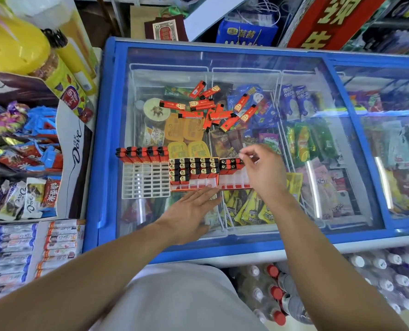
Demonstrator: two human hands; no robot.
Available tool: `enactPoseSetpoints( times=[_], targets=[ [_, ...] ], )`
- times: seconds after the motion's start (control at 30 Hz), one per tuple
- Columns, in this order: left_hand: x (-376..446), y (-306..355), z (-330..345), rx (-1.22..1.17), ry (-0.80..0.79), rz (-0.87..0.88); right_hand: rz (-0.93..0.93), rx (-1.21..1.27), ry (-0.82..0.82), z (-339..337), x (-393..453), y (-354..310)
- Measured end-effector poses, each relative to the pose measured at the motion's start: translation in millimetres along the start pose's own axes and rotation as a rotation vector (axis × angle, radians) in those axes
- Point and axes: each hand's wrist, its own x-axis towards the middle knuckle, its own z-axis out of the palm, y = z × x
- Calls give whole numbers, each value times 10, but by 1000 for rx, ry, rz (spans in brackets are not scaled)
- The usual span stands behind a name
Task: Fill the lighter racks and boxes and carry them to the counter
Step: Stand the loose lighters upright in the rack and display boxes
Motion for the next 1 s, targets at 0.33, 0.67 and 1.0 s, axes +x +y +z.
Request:
enactPoseSetpoints(
  times=[0.33, 0.67, 1.0],
  targets=[
    [-639, -618, 225, -116, 551, -322, 254, 35, -218, 429, 1099, -325],
    [-678, -1057, 238, -143, 106, -615, 100, -447, -345, 708, 1643, -161],
    [-692, -1104, 225, -133, 43, -573, -22, -63, -237, 392, 1015, -826]
  ],
)
